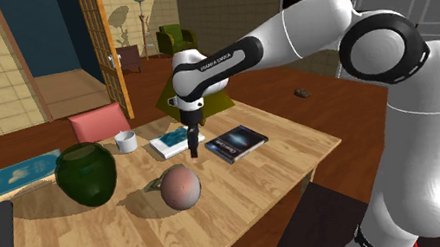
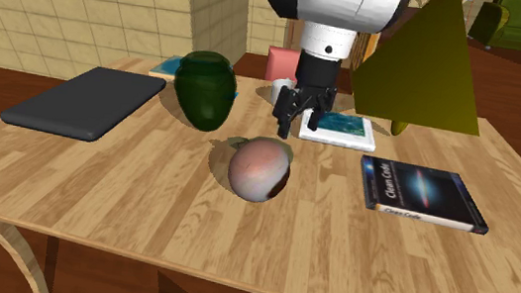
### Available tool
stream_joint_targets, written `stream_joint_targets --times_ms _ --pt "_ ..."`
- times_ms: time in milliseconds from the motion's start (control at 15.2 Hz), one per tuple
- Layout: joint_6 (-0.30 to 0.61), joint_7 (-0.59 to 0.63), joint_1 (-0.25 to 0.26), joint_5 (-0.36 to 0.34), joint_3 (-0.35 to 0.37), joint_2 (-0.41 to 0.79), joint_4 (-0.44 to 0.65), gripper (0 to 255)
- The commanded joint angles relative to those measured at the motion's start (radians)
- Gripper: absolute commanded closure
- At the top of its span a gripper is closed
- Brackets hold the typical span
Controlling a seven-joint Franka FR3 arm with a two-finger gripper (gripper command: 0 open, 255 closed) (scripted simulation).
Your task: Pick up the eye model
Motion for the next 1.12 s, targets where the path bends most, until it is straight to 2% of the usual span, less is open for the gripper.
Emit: stream_joint_targets --times_ms 0,396,792,1056 --pt "0.010 -0.042 0.004 0.007 0.011 0.075 0.064 0" --pt "-0.007 -0.140 0.021 0.009 0.052 0.303 0.306 0" --pt "-0.072 -0.218 0.053 -0.009 0.092 0.547 0.613 0" --pt "-0.032 -0.224 0.053 -0.008 0.092 0.567 0.593 0"
